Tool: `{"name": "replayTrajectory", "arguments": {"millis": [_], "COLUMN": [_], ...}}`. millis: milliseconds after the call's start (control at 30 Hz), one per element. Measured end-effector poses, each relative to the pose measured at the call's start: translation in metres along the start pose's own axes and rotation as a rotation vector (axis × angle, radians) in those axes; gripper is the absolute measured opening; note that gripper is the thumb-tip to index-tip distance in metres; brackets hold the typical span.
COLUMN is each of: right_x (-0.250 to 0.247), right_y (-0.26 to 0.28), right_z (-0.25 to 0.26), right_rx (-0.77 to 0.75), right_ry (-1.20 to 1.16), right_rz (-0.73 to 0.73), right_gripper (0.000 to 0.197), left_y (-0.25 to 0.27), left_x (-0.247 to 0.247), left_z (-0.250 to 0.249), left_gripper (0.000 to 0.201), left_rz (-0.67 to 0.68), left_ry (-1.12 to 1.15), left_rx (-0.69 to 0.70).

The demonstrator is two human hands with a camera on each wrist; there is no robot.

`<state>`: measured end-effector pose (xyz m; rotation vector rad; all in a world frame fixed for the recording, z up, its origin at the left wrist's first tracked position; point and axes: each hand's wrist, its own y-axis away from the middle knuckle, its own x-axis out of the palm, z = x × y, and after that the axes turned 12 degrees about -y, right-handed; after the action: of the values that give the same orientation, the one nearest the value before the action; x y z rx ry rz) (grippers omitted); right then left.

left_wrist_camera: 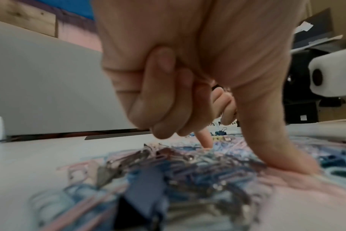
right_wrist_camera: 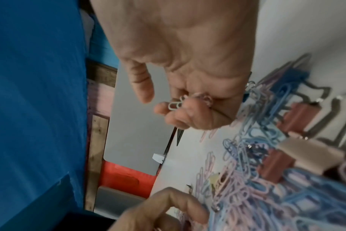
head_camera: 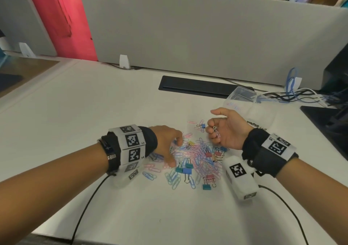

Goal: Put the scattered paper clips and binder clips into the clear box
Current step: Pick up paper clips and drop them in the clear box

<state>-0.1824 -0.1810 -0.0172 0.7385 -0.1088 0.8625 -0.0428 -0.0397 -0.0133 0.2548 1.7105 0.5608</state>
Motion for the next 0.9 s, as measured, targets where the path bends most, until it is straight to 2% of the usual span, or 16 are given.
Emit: {"name": "replayTrajectory", "arguments": {"millis": [100, 267, 333, 467, 600, 700, 800, 900], "right_x": [0.004, 0.016, 0.019, 0.025, 0.031, 0.034, 0.035, 0.035], "right_y": [0.001, 0.008, 0.008, 0.007, 0.006, 0.002, 0.000, 0.001], "right_z": [-0.002, -0.016, -0.020, -0.025, -0.029, -0.030, -0.030, -0.031], "right_rx": [-0.019, -0.163, -0.176, -0.136, -0.143, -0.118, -0.099, -0.123], "right_ry": [0.221, 1.035, 1.158, 1.220, 1.297, 1.366, 1.450, 1.509], "right_rz": [-0.028, -0.116, -0.131, -0.177, -0.135, -0.093, -0.066, -0.050], "right_gripper": [0.036, 0.019, 0.028, 0.041, 0.035, 0.028, 0.041, 0.044], "left_y": [-0.003, -0.011, -0.012, -0.010, -0.009, -0.012, -0.015, -0.017], "left_x": [-0.002, 0.001, 0.003, 0.002, -0.007, -0.013, -0.017, -0.017], "left_z": [-0.003, -0.005, -0.005, -0.006, -0.004, 0.000, 0.007, 0.009], "left_gripper": [0.046, 0.026, 0.018, 0.023, 0.033, 0.036, 0.031, 0.030], "left_rz": [-0.028, 0.004, 0.017, 0.004, -0.083, -0.119, -0.076, -0.065], "left_ry": [-0.059, -0.138, -0.154, -0.086, 0.258, 0.716, 1.119, 1.361], "left_rx": [-0.003, 0.038, 0.038, -0.006, -0.106, -0.176, -0.125, -0.052]}}
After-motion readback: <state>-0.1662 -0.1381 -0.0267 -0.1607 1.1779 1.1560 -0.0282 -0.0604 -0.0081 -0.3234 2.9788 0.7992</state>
